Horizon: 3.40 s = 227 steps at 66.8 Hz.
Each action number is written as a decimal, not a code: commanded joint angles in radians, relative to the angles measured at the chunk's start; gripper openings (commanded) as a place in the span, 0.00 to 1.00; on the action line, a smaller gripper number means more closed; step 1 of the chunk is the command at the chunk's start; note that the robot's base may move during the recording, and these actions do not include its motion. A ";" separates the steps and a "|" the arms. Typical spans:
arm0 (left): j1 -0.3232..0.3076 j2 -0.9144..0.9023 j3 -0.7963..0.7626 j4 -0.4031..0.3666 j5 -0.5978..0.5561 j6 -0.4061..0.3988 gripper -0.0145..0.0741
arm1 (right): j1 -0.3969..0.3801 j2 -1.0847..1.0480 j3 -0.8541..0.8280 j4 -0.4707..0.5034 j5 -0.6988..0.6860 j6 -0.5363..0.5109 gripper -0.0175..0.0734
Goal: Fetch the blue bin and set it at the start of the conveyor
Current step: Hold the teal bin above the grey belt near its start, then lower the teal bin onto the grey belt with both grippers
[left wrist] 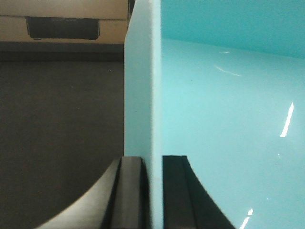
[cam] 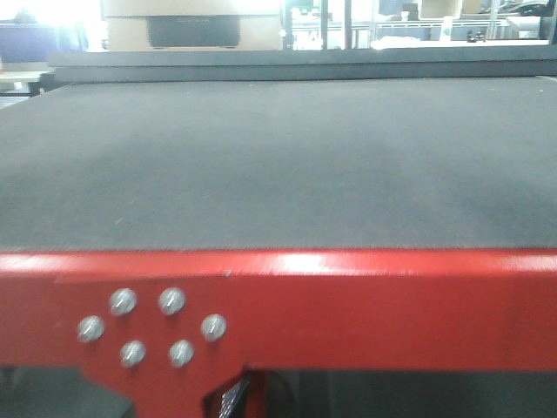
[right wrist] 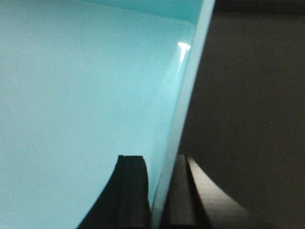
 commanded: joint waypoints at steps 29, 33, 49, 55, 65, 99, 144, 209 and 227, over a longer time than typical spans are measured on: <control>-0.002 -0.017 -0.011 -0.022 -0.054 -0.014 0.04 | -0.003 -0.010 -0.007 -0.012 -0.051 -0.029 0.03; -0.002 -0.017 -0.011 -0.022 -0.054 -0.014 0.04 | -0.003 -0.010 -0.007 -0.012 -0.051 -0.029 0.03; -0.002 -0.017 -0.011 -0.022 -0.054 -0.014 0.04 | -0.003 -0.010 -0.007 -0.012 -0.051 -0.029 0.03; -0.002 -0.017 -0.011 -0.022 -0.054 -0.014 0.04 | -0.003 -0.010 -0.007 -0.012 -0.051 -0.029 0.03; -0.002 -0.017 -0.011 -0.022 -0.054 -0.014 0.04 | -0.003 -0.010 -0.007 -0.012 -0.051 -0.029 0.03; -0.002 -0.017 -0.011 -0.022 -0.054 -0.014 0.04 | -0.003 -0.010 -0.007 -0.012 -0.051 -0.029 0.03; -0.002 -0.017 -0.011 -0.022 -0.054 -0.014 0.04 | -0.003 -0.010 -0.007 -0.012 -0.067 -0.029 0.03; -0.002 0.073 0.555 -0.087 -0.107 -0.014 0.04 | -0.003 0.091 0.486 -0.016 -0.175 -0.029 0.03; -0.002 0.137 0.555 -0.073 -0.108 -0.014 0.09 | -0.003 0.179 0.486 -0.016 -0.188 -0.029 0.10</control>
